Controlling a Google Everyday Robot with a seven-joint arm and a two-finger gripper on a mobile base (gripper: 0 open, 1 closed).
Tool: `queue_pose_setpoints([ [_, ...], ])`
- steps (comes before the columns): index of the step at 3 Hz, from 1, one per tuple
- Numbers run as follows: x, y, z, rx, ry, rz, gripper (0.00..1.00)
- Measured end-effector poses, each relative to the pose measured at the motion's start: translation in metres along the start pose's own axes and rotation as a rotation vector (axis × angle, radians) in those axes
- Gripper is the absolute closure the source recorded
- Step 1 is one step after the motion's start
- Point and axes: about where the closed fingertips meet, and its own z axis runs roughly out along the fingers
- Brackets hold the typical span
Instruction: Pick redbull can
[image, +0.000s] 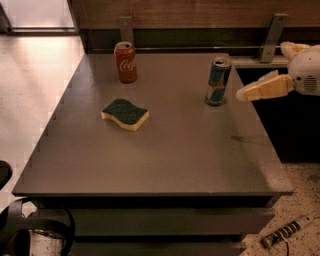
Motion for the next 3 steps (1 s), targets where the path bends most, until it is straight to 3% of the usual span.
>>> queue_pose_setpoints([
  [2,0.003,0.000,0.010,-0.013,-0.011,0.011,0.00],
  [3,0.013,-0.001,0.047,-0.063,-0.083,0.052,0.00],
])
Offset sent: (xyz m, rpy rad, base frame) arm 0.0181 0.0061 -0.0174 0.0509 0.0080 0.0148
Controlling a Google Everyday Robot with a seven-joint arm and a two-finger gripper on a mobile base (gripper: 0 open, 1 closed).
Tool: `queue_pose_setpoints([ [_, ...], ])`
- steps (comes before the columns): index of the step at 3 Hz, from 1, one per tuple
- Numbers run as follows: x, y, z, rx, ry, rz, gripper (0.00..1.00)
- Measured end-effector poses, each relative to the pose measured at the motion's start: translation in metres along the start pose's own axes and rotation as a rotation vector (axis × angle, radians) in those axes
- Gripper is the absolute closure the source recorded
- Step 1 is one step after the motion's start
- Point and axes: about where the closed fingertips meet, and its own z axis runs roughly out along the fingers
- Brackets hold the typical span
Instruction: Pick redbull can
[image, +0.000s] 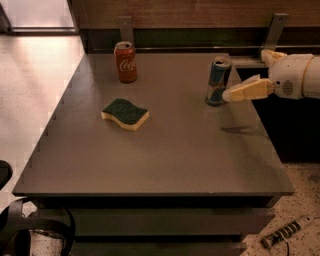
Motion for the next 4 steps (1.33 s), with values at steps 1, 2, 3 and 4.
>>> queue_pose_setpoints([
  [1,0.007,-0.001,0.027,-0.045,-0.079,0.035,0.00],
  [2,0.013,-0.001,0.049,-0.084,-0.165,0.066,0.00],
  [3,0.019,0.001,0.068,-0.120,-0.235,0.089,0.00],
  [4,0.028,0.004,0.082,-0.143,-0.291,0.118,0.00],
])
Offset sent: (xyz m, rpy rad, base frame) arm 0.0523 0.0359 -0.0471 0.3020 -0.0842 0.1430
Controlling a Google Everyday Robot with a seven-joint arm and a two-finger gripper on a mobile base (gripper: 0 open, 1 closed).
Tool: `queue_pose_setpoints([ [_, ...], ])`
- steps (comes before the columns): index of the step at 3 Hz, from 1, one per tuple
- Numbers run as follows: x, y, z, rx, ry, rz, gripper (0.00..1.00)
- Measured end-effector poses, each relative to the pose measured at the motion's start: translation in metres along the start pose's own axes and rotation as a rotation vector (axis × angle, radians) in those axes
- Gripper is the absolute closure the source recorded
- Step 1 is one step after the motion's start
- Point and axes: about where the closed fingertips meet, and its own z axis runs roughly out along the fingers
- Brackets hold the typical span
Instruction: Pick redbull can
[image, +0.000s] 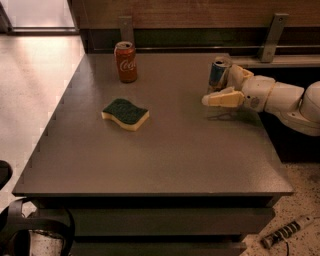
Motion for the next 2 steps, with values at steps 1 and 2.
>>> queue_pose_setpoints([
  [1,0.0013,0.0015,0.0034,-0.006,-0.004,0.003,0.15],
  [2,0.0005,0.0031,0.0057,-0.010,-0.003,0.002,0.38],
])
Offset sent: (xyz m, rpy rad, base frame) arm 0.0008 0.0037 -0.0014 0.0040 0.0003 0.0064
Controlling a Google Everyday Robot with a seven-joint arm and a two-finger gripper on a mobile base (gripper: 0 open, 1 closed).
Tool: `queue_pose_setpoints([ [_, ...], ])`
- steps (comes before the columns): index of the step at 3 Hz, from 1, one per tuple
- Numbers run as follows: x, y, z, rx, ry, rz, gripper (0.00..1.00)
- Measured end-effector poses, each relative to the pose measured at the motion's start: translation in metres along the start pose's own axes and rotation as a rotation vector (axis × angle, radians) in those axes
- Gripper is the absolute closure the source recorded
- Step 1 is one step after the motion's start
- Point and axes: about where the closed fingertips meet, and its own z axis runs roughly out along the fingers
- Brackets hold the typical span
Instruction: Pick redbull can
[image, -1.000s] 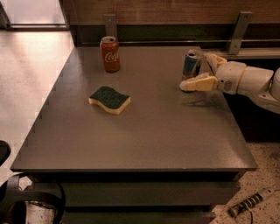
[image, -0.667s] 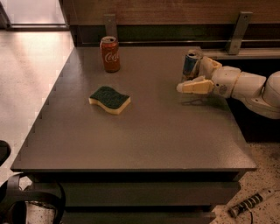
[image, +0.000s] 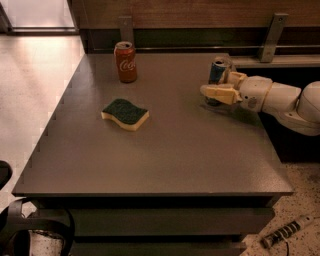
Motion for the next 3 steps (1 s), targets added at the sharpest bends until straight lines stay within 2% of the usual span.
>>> queue_pose_setpoints([
  [2,-0.0009,0.0032,0.0052,-0.009,-0.001,0.000,0.85],
  [3,-0.0014,0.0049,0.0079,-0.014,-0.002,0.000,1.00],
])
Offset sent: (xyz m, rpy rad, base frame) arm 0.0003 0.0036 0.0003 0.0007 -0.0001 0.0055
